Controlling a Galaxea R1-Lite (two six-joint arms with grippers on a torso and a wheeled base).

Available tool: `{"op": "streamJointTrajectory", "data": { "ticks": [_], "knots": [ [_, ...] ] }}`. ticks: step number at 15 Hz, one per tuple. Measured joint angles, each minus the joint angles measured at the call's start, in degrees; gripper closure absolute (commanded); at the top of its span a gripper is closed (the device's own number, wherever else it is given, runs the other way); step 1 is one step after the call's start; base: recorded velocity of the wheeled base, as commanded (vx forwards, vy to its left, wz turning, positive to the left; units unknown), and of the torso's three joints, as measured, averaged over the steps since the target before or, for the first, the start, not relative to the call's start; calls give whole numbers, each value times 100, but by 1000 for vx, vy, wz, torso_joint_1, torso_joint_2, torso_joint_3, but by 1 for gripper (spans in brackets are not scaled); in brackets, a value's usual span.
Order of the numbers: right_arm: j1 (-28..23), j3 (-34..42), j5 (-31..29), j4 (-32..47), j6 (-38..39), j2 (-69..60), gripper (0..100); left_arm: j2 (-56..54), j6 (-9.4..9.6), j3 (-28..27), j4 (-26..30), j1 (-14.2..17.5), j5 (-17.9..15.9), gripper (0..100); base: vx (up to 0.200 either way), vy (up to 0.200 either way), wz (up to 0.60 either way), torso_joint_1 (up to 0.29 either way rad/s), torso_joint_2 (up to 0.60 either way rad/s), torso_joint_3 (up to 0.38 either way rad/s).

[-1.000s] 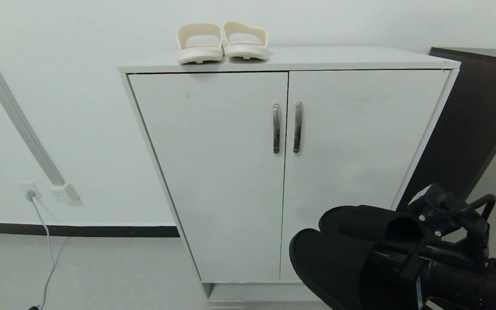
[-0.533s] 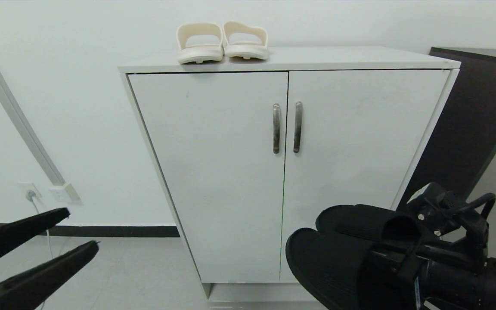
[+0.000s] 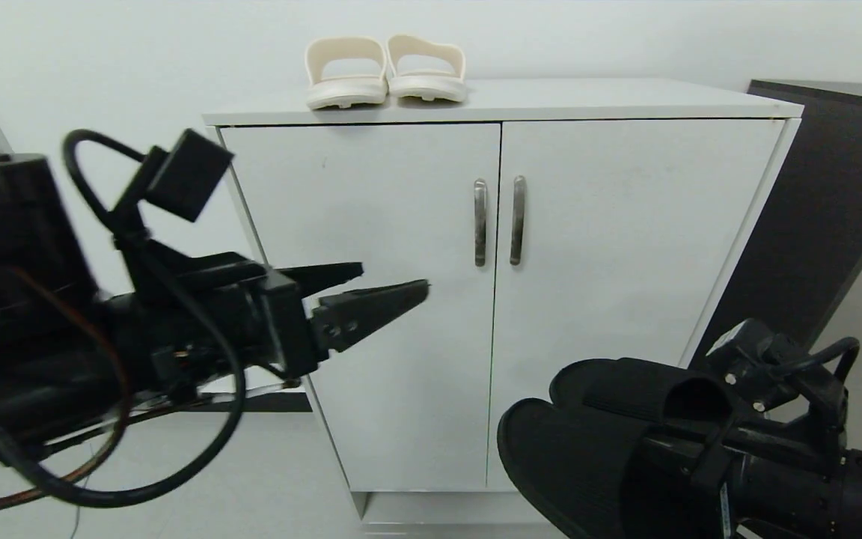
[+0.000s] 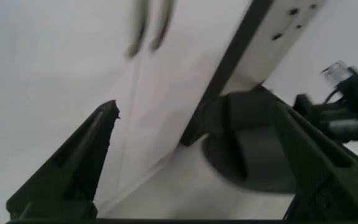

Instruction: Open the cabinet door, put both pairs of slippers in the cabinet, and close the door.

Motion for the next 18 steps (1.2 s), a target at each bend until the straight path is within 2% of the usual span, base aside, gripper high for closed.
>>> {"op": "streamJointTrajectory", "data": {
  "ticks": [2,4,5,7,9,10,12,14,16,18],
  "knots": [
    [-2,17,1,13,0,7,100,718,-11,-542,-210,-388,4,0,0,0,0,0,0,0],
    [-9,17,1,10,1,16,100,1200,-20,-1118,-117,-614,-84,0,0,0,0,0,0,0],
    [-2,22,9,11,0,27,100,1374,-22,-1395,116,-678,-229,0,0,0,0,0,0,0],
    [-9,33,6,13,0,35,100,1632,-117,-1935,685,-705,-780,0,0,0,0,0,0,0],
    [-2,39,4,11,-2,41,100,1809,-706,-2304,742,-675,-1203,0,0,0,0,0,0,0],
    [-5,44,4,11,-10,41,100,1927,-859,-2530,758,-672,-1278,0,0,0,0,0,0,0],
    [-5,45,1,11,-10,35,100,2150,-972,-2883,780,-656,-1271,0,0,0,0,0,0,0],
    [-9,45,1,11,-11,29,100,2325,-994,-3142,781,-656,-1139,0,0,0,0,0,0,0],
    [-9,45,1,11,-11,33,100,2478,-994,-3346,786,-656,-618,0,0,0,0,0,0,0],
    [-9,45,1,11,-10,38,100,2589,-976,-3502,792,-663,-256,0,0,0,0,0,0,0]
  ]
}}
